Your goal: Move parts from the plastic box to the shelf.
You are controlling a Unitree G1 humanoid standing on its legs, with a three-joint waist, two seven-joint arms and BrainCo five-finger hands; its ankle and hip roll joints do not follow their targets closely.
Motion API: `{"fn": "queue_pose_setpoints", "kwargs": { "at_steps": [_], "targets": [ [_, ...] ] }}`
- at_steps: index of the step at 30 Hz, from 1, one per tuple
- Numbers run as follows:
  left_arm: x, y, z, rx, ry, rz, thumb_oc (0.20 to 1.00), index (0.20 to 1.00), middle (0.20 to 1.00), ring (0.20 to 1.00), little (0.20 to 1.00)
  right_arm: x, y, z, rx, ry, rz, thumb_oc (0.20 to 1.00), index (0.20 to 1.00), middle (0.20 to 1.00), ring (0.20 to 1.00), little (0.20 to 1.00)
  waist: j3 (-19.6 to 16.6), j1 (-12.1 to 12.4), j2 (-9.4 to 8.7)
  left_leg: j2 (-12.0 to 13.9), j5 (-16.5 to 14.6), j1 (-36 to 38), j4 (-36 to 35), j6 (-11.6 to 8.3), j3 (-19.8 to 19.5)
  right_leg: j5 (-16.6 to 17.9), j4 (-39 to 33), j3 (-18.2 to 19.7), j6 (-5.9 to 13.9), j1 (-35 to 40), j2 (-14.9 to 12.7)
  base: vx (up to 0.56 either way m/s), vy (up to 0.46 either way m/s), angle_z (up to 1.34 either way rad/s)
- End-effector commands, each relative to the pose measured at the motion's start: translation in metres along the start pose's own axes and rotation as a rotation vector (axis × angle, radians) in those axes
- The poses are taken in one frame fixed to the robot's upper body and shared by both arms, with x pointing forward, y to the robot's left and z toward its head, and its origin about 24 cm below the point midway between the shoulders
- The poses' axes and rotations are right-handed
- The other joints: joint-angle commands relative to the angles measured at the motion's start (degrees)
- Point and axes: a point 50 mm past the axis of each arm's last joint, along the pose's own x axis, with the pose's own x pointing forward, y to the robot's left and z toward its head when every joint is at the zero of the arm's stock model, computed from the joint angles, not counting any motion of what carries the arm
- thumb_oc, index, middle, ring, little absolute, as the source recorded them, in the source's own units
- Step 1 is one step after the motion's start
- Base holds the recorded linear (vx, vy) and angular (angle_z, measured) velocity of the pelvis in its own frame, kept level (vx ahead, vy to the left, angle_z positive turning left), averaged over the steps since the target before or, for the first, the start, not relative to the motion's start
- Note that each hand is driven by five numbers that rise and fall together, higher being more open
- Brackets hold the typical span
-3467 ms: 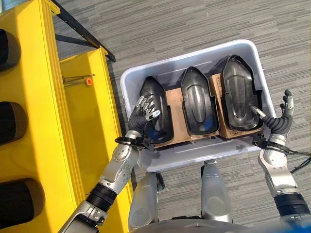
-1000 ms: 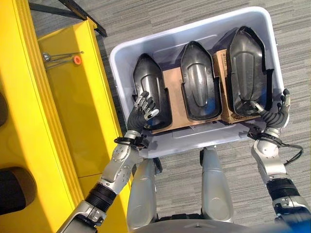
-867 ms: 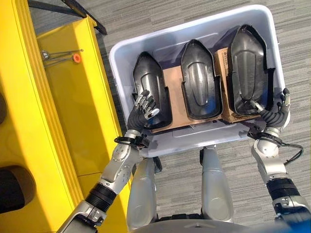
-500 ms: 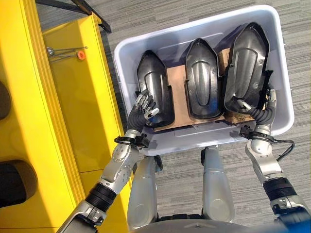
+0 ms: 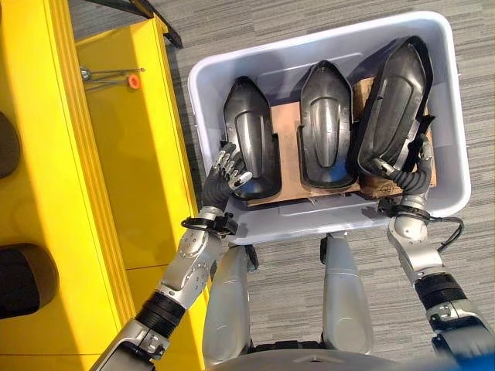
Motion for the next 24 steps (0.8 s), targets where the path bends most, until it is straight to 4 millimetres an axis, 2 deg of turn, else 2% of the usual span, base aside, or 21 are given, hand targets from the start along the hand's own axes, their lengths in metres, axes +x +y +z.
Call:
{"fn": "queue_pose_setpoints", "kwargs": {
  "at_steps": [1, 6, 16, 24],
  "targets": [
    [-0.003, 0.000, 0.015, -0.011, -0.078, -0.020, 1.000, 1.000, 1.000, 1.000, 1.000, 0.000, -0.024, -0.004, 0.023, 0.008, -0.114, 1.000, 1.000, 1.000, 1.000, 1.000, -4.3, 0.5, 0.12, 2.3, -4.3, -1.7, 5.8, -1.95, -3.3, -4.3, 8.7, -2.3, 0.39, -2.2, -2.0, 0.00, 0.000, 0.00],
    [-0.005, 0.001, 0.013, -0.007, -0.065, -0.019, 1.000, 1.000, 1.000, 1.000, 1.000, -0.001, -0.034, -0.002, 0.045, -0.008, -0.170, 1.000, 1.000, 1.000, 1.000, 1.000, -4.4, 0.2, 0.07, 2.4, -4.4, -1.3, 5.8, -1.92, -3.3, -4.4, 8.7, -2.3, 0.39, -2.1, -1.9, 0.00, 0.000, 0.00],
    [-0.006, 0.001, 0.013, 0.002, -0.062, -0.013, 1.000, 1.000, 1.000, 1.000, 1.000, -0.010, -0.037, 0.004, 0.072, -0.048, -0.185, 1.000, 1.000, 1.000, 1.000, 1.000, -4.5, -0.2, -0.16, 2.3, -4.5, -1.3, 6.0, -1.86, -3.3, -4.3, 8.7, -2.4, 0.47, -2.0, -1.9, 0.00, 0.000, 0.00],
    [-0.006, 0.001, 0.012, 0.001, -0.058, -0.011, 1.000, 1.000, 1.000, 1.000, 1.000, -0.008, -0.035, 0.008, 0.086, -0.056, -0.194, 1.000, 1.000, 1.000, 1.000, 1.000, -4.4, -0.1, -0.26, 2.3, -4.5, -1.5, 6.1, -1.85, -3.4, -4.4, 8.8, -2.5, 0.46, -2.1, -1.9, 0.00, 0.000, 0.00]
  ]
}}
